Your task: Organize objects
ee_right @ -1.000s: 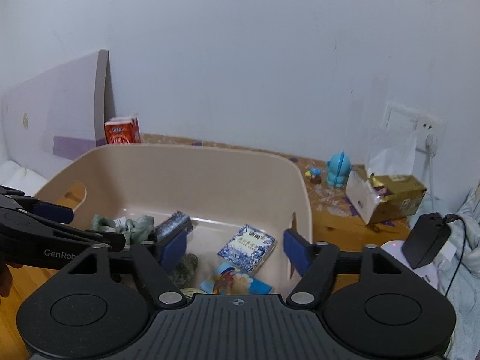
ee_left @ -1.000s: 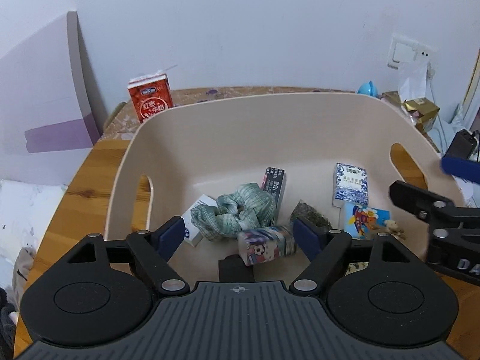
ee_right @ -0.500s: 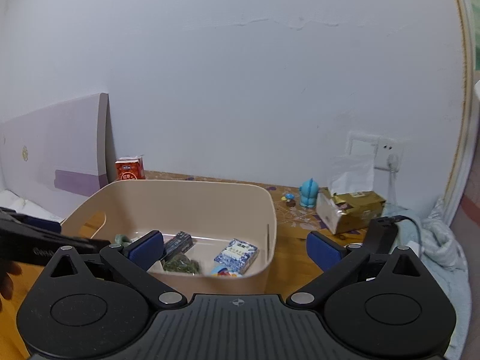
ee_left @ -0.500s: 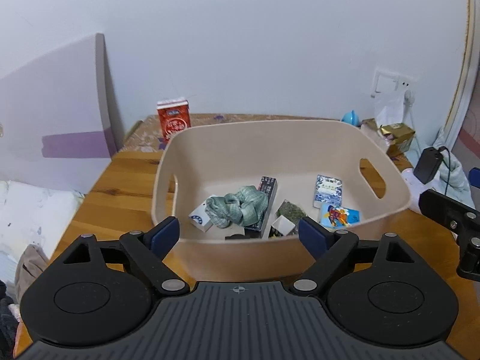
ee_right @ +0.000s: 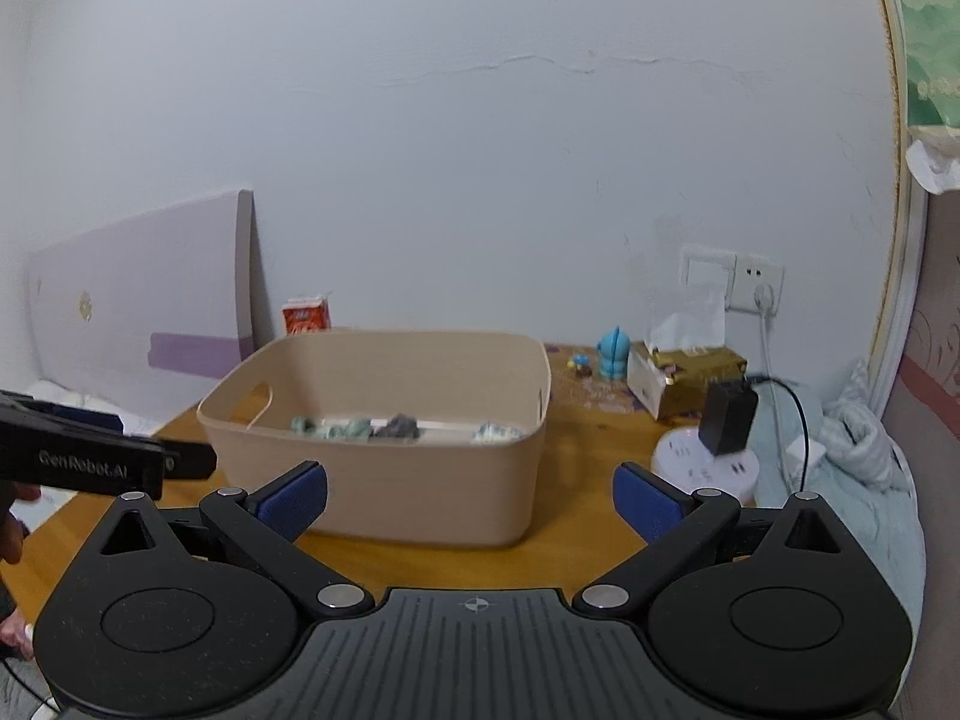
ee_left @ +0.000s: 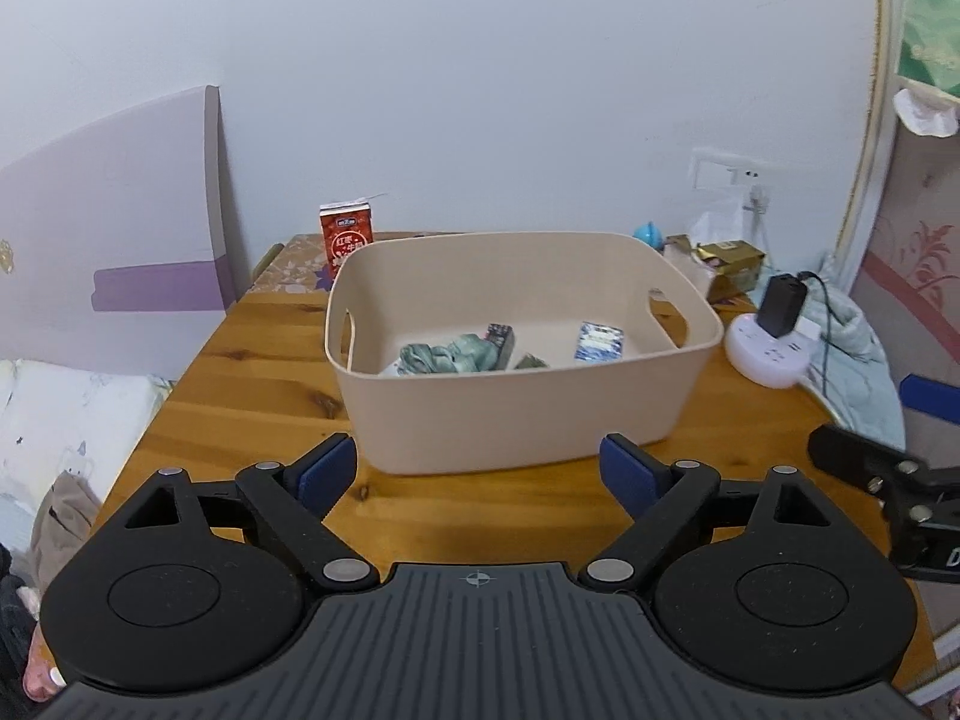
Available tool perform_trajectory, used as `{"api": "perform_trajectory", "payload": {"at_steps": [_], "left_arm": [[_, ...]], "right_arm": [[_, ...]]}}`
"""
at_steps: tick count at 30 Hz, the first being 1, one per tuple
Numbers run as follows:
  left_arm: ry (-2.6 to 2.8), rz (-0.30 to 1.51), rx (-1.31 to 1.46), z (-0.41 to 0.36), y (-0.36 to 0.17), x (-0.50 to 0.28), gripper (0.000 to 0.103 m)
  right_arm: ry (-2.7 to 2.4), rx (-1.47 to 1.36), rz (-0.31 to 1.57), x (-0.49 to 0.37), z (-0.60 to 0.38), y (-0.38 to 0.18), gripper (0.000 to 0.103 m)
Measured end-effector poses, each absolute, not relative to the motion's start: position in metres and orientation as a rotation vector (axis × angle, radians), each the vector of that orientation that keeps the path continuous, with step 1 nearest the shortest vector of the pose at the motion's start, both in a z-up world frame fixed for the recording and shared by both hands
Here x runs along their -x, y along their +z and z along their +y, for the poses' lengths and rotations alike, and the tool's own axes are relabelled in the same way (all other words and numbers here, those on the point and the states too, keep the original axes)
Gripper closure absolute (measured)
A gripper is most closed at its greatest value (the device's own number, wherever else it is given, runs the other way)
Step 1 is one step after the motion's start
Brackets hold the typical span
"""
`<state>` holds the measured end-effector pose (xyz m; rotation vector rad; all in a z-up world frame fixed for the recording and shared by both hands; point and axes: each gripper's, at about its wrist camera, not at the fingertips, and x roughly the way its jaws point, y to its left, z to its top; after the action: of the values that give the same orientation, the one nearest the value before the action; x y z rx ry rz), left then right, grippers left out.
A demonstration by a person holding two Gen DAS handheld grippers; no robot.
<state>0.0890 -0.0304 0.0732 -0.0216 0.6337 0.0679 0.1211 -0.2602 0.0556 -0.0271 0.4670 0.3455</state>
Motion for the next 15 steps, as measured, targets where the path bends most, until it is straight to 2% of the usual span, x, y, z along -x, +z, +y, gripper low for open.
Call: {"api": "perform_trajectory", "payload": {"at_steps": [15], "left_arm": [[0.069,0.629,0.003,-0.047,0.073,-0.013,0.013]], "right_arm": [[0.335,0.055,0.471,-0.064,-0.281,0.053,0.0]]}}
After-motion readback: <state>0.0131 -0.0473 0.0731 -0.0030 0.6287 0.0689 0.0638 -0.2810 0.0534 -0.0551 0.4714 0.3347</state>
